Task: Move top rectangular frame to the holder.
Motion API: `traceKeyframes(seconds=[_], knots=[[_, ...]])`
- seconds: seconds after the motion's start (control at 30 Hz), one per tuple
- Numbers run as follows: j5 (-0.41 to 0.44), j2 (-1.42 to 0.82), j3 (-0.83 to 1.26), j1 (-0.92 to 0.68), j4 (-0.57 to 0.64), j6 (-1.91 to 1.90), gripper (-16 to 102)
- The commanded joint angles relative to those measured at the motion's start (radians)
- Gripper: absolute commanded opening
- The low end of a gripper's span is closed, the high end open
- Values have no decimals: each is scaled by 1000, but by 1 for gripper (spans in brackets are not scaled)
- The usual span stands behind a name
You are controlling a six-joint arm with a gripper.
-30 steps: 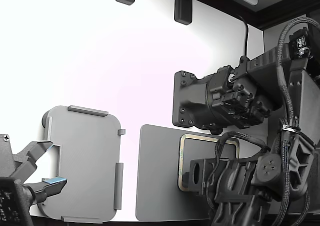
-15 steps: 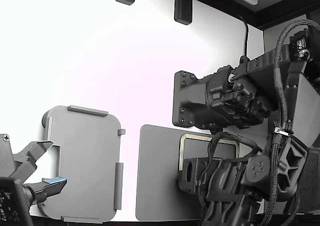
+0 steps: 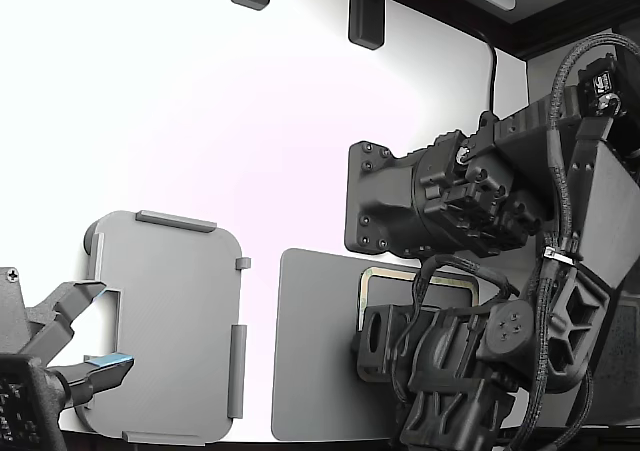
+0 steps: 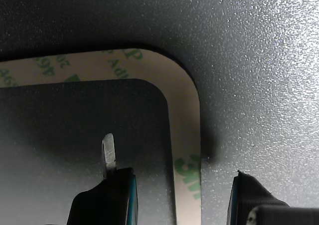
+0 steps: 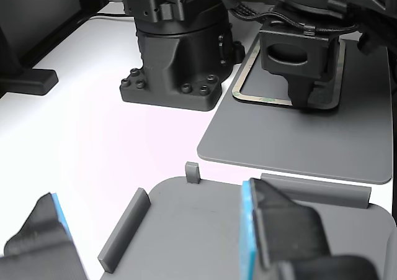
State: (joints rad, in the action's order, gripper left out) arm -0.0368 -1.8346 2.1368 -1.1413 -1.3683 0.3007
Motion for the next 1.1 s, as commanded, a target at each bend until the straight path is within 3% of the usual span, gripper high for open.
traceKeyframes(seconds=[0.0,0.3,0.57,0.87,1.07], knots=[[2,-5,-20,15,3,-5,74],[9,25,-26,15,8,-18,69],[12,34,-26,15,11,-25,55],[17,41,-26,15,11,-25,31],[41,48,-28,15,12,-34,1]])
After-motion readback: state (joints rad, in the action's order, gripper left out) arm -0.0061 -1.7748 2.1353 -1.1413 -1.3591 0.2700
